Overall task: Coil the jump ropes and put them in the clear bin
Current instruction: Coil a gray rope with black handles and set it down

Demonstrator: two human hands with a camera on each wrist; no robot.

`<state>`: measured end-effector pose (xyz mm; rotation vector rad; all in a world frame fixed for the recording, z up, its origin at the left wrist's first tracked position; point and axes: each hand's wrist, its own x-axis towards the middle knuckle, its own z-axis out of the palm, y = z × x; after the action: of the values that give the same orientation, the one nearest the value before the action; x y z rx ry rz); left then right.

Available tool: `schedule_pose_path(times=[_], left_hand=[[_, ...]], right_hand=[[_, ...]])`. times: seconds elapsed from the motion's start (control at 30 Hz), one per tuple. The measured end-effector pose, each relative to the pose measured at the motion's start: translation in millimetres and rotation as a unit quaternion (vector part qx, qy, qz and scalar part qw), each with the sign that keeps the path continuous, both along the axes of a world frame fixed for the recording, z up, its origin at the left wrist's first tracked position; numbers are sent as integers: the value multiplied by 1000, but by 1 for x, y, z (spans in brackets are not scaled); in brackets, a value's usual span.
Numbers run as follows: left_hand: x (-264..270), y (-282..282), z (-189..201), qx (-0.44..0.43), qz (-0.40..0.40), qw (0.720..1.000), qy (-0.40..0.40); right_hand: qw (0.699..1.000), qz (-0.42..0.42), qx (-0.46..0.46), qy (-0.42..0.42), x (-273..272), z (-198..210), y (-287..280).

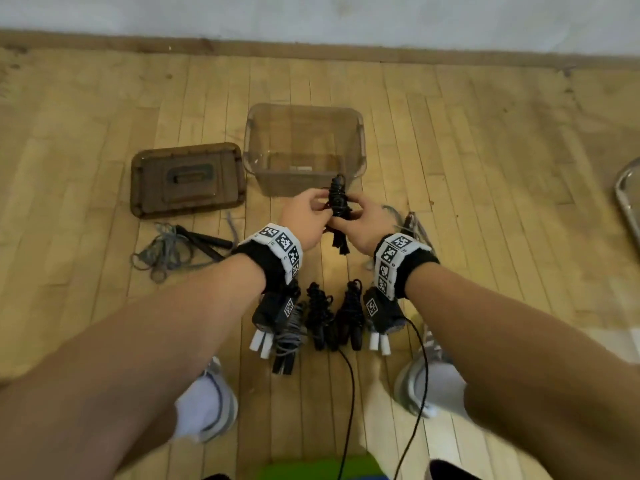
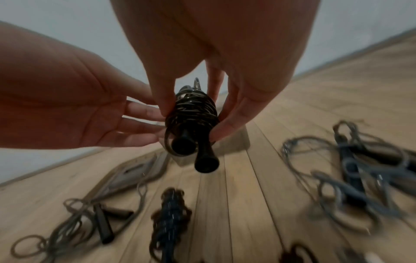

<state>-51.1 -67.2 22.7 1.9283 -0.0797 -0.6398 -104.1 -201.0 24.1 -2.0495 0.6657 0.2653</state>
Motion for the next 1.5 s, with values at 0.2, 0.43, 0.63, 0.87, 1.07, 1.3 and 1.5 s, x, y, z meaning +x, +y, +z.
schedule_pose_path(times=[0.2, 0.43, 0.63, 0.87, 1.07, 1.3, 1.5], left_hand=[[-24, 5, -56, 127, -53, 990, 31], [-10, 10, -85, 257, -164, 950, 62], [7, -24, -76, 315, -162, 935, -17], [-11, -118, -90, 183, -248, 951, -2], [-19, -159, -108, 147, -247, 958, 26], [-10, -167, -127, 177, -230, 950, 115], [-6, -159, -123, 140, -188, 955, 180]], right_hand=[[993, -35, 59, 91, -17, -85, 21], [987, 21, 68, 144, -17, -95, 10], [991, -100, -31, 79, -13, -79, -52], [953, -237, -153, 112, -32, -93, -122], [933, -298, -32, 200, -47, -122, -141], [939, -292, 57, 171, -43, -140, -140], [944, -285, 80, 146, -38, -143, -131]])
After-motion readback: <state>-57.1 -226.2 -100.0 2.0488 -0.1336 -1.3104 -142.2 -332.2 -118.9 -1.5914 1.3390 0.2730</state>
